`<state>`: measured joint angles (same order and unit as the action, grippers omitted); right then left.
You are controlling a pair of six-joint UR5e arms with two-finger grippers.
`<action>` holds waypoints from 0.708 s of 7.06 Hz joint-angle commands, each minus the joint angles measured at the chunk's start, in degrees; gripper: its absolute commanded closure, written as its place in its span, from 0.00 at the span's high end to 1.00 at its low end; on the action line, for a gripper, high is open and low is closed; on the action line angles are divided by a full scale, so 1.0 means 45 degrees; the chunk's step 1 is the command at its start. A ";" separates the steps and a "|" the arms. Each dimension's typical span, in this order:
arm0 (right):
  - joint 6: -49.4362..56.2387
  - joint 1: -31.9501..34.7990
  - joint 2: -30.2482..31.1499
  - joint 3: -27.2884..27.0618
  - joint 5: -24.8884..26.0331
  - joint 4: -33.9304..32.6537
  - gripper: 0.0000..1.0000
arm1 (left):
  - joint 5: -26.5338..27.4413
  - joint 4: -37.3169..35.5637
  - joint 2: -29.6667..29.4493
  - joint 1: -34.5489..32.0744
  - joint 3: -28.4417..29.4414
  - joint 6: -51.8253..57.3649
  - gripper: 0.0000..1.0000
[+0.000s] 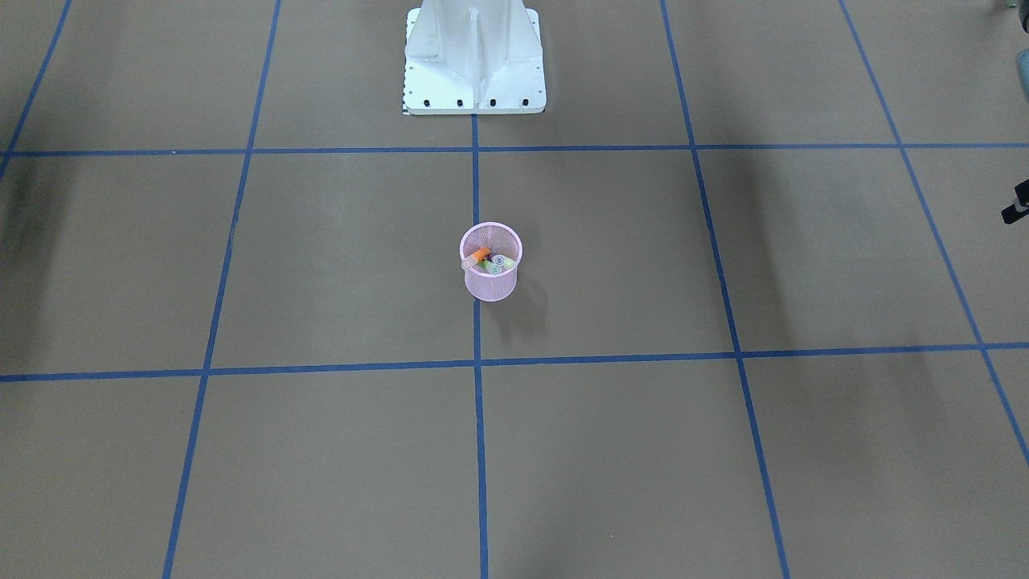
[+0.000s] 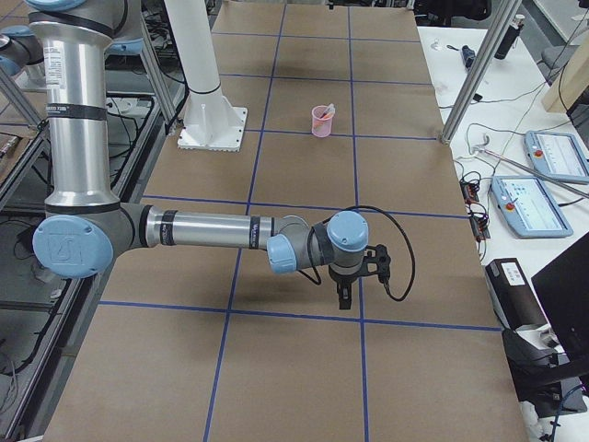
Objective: Collect pens into pen holder
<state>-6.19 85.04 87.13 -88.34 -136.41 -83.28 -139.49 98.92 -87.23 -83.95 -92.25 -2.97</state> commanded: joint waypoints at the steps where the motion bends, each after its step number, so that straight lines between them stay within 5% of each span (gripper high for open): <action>1: 0.0926 0.0203 -0.0730 -0.0114 -0.0058 -0.1687 1.00 | 0.0059 -0.0068 0.0417 -0.0075 -0.0029 -0.0043 1.00; 5: 0.0946 0.0223 -0.0477 -0.0426 -0.0039 -0.1513 1.00 | 0.0060 -0.0009 0.0342 -0.0055 -0.0029 -0.0043 1.00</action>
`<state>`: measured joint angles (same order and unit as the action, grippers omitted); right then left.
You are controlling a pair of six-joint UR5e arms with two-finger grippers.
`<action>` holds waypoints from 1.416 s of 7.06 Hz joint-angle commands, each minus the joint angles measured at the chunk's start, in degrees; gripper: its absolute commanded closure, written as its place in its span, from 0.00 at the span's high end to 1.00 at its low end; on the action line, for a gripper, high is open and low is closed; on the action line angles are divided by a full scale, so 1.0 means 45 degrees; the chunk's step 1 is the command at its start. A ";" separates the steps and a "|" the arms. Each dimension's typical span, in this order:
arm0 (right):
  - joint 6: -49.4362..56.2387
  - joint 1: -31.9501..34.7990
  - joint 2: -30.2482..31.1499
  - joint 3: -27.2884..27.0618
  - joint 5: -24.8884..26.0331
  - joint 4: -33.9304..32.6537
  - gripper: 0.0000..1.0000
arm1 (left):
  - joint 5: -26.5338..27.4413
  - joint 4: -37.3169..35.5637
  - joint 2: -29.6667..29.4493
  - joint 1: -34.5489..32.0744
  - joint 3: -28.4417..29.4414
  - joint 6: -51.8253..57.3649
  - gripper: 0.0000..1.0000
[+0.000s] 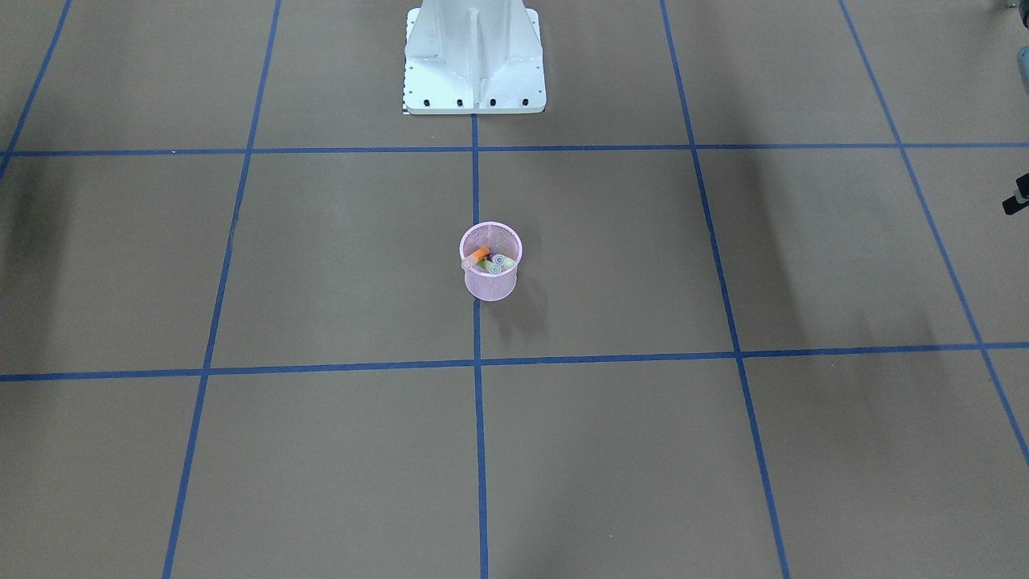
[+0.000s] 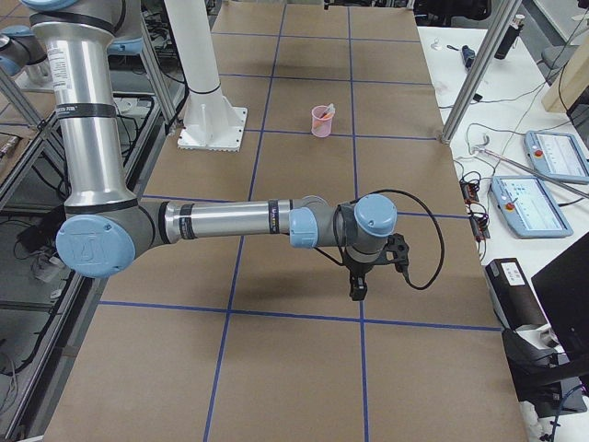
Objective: Collect pens into pen holder
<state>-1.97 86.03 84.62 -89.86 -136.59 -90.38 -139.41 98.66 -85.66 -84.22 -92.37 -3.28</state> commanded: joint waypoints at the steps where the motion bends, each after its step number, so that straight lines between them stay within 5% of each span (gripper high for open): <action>1: -0.0011 0.0003 0.0121 -0.0071 0.0118 0.0066 1.00 | 0.0042 0.0223 0.0050 0.0004 -0.0001 0.0085 1.00; 4: 0.0122 0.0177 0.1365 -0.1003 0.0372 0.0317 1.00 | 0.0023 0.2031 0.0824 0.0063 -0.0955 0.0007 1.00; 5: 0.0183 0.0160 0.1333 -0.0931 0.0180 0.0939 1.00 | 0.0603 0.2640 0.0909 0.0082 -0.1035 0.0046 1.00; 6: 0.0049 -0.0266 0.1178 -0.0891 0.0565 0.0964 1.00 | 0.2987 0.2781 0.0794 0.0102 -0.0707 0.0007 1.00; 7: 0.0047 -0.0270 0.1176 -0.0833 0.0955 0.0906 1.00 | 0.3108 0.2686 0.0406 0.0102 -0.0395 -0.0012 1.00; 10: 0.0047 -0.0231 0.1527 -0.0988 0.1232 0.0906 1.00 | 0.2443 -0.2555 -0.0066 0.0082 -0.1755 0.0104 1.00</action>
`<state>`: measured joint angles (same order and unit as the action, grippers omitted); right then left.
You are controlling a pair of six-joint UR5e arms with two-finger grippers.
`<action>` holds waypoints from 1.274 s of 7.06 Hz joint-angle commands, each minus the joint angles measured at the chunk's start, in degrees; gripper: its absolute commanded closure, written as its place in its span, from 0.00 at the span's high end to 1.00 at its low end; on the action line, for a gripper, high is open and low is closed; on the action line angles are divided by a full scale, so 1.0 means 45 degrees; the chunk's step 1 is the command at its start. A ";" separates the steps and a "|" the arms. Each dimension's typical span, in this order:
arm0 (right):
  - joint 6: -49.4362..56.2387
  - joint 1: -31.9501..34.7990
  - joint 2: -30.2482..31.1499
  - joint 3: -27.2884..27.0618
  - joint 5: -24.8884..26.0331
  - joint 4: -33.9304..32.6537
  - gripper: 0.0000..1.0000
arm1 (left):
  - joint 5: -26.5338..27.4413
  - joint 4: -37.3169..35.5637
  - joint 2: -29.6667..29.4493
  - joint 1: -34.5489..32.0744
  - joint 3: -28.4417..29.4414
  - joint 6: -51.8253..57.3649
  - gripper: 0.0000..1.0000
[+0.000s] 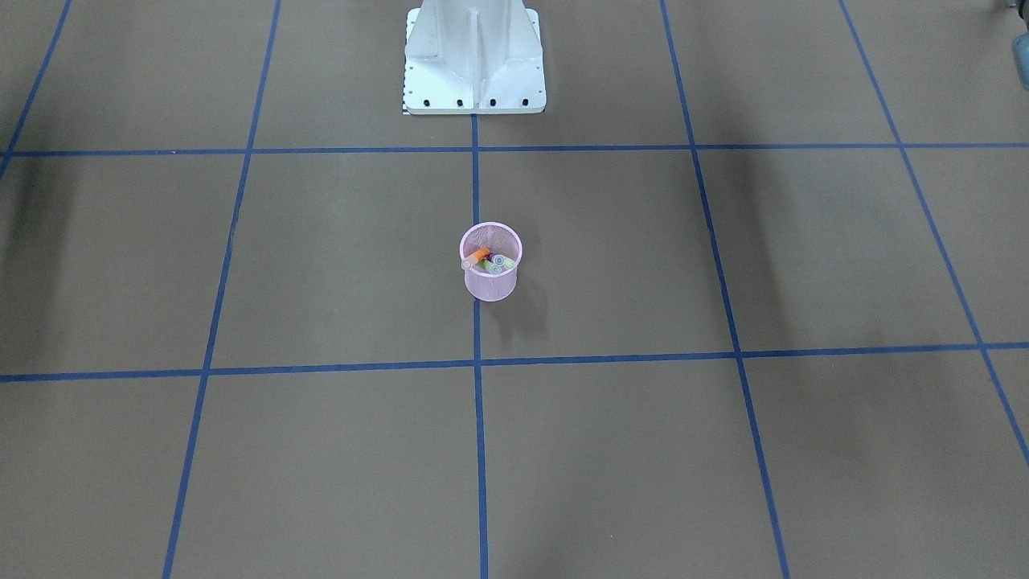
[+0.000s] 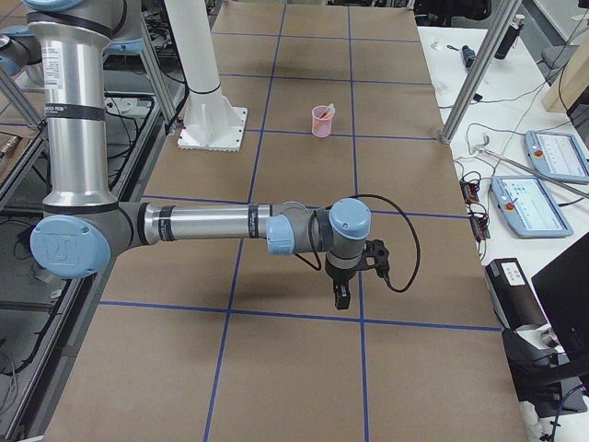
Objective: Collect pens into pen holder
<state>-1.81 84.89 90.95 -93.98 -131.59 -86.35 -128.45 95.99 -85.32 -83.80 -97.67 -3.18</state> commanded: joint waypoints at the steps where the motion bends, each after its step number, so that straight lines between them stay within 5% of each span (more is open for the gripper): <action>1: 0.0011 0.0003 0.0025 0.0062 0.0353 0.0010 1.00 | -0.0030 -0.1917 -0.0180 -0.0010 -0.0233 0.0024 1.00; 5: -0.0008 0.0003 0.0200 0.0063 0.0355 -0.0029 1.00 | -0.0225 -0.0713 -0.0746 0.0010 0.1466 0.0043 1.00; 9: -0.0008 0.0003 0.0064 0.0219 0.0239 -0.0049 1.00 | -0.1593 -0.0335 -0.0959 -0.0029 0.1626 0.0121 1.00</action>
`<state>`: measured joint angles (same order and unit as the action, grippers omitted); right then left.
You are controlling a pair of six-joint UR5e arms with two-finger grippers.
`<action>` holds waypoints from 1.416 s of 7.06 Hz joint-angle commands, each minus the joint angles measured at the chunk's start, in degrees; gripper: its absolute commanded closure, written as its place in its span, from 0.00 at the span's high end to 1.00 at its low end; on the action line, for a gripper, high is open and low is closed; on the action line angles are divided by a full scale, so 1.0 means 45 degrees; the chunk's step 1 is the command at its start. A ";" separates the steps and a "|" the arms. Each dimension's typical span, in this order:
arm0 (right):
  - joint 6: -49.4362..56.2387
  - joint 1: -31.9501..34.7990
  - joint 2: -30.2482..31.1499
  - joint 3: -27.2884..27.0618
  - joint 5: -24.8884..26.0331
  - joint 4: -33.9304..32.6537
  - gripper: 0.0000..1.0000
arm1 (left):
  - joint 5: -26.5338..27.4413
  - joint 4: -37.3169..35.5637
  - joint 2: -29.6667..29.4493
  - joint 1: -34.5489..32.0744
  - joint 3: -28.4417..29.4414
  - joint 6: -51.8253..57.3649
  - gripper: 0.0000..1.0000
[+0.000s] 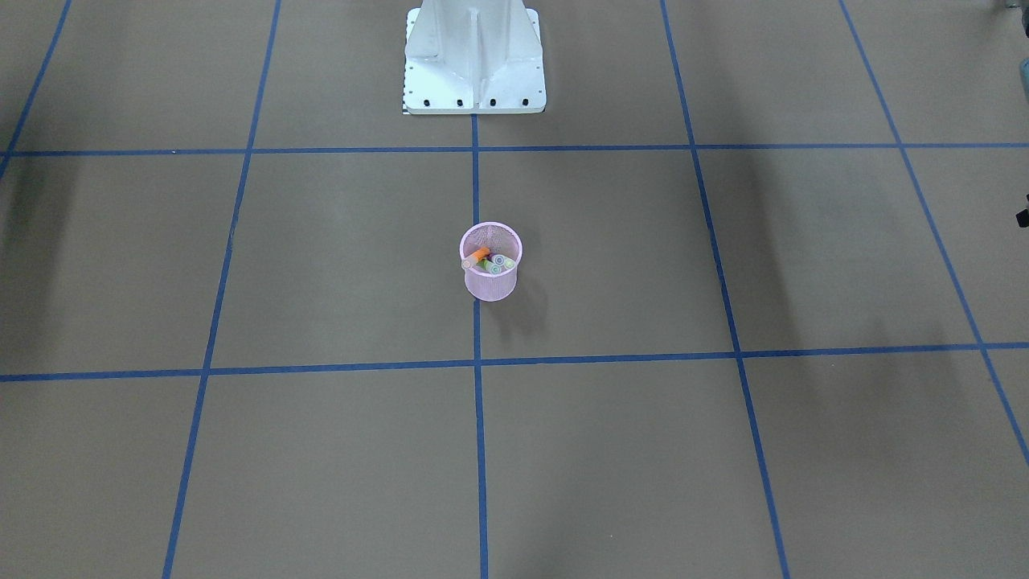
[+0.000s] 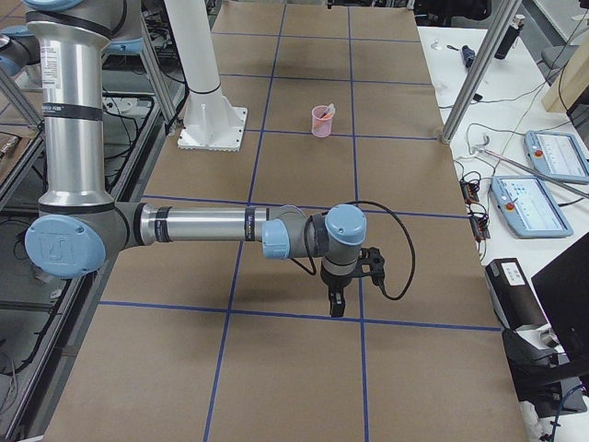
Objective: Collect pens into pen holder
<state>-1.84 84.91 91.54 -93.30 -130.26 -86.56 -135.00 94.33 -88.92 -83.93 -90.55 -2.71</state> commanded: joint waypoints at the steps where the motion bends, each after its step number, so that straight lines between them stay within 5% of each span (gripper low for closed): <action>1: 0.0000 -0.0002 -0.0030 0.0147 -0.0077 0.0036 1.00 | -0.0118 0.0053 -0.0220 -0.0002 0.0005 0.0016 1.00; 10: 0.0058 -0.0002 0.0165 0.0108 -0.0155 0.0114 1.00 | -0.0020 0.0112 -0.0143 -0.0119 0.0141 -0.0101 1.00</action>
<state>-1.58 84.90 92.26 -92.75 -130.96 -86.08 -135.16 94.94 -89.63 -84.40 -90.11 -3.14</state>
